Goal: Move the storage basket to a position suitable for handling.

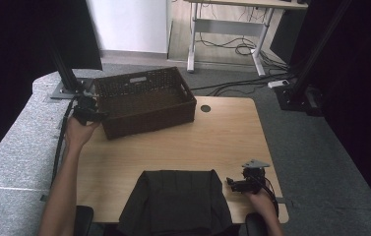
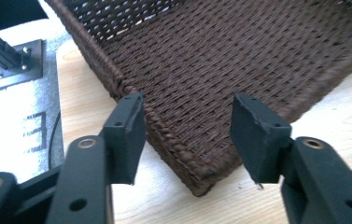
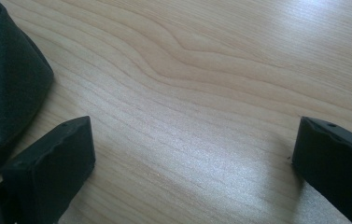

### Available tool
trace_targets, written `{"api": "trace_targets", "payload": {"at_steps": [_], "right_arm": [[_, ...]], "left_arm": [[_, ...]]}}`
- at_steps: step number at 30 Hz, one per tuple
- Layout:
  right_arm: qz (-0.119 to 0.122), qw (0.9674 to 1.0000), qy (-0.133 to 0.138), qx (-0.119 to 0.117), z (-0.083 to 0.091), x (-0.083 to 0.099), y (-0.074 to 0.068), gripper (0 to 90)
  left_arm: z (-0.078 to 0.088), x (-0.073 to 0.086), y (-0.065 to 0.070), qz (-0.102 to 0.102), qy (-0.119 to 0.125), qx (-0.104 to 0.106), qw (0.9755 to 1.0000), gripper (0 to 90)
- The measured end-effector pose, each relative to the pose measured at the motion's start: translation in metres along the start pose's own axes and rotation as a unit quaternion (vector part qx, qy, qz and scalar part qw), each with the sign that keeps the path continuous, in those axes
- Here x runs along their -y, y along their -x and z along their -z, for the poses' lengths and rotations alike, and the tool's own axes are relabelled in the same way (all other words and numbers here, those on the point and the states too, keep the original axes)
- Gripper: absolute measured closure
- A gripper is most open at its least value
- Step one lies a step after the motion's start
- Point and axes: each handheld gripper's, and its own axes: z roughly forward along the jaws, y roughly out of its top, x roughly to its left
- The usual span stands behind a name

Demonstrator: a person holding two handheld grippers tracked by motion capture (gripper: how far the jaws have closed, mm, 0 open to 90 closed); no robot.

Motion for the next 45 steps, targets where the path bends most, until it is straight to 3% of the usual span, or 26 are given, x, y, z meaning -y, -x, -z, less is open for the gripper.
{"api": "trace_targets", "payload": {"at_steps": [4,8,9,15,19,24,34,45], "right_arm": [[0.0,1.0,0.0,0.0,0.0,0.0,0.0,0.0],[0.0,1.0,0.0,0.0,0.0,0.0,0.0,0.0],[0.0,1.0,0.0,0.0,0.0,0.0,0.0,0.0],[0.0,1.0,0.0,0.0,0.0,0.0,0.0,0.0],[0.0,1.0,0.0,0.0,0.0,0.0,0.0,0.0],[0.0,1.0,0.0,0.0,0.0,0.0,0.0,0.0],[0.0,1.0,0.0,0.0,0.0,0.0,0.0,0.0],[0.0,1.0,0.0,0.0,0.0,0.0,0.0,0.0]], "left_arm": [[-0.011,0.004,-0.001,0.006,-0.01,-0.009,0.9999,49.0],[-0.016,0.007,-0.002,0.014,-0.013,-0.027,0.9994,58.0],[-0.016,0.008,-0.002,0.012,-0.011,-0.029,0.9994,62.6],[-0.014,0.007,0.001,0.001,-0.009,-0.043,0.999,70.9],[-0.015,0.008,0.003,-0.001,-0.003,-0.041,0.9992,71.4],[-0.015,0.008,0.004,0.002,0.0,-0.024,0.9997,71.3],[-0.017,0.008,0.014,-0.009,0.012,0.014,0.9998,71.2],[-0.02,0.003,0.038,-0.042,0.019,0.064,0.9968,71.1]]}}
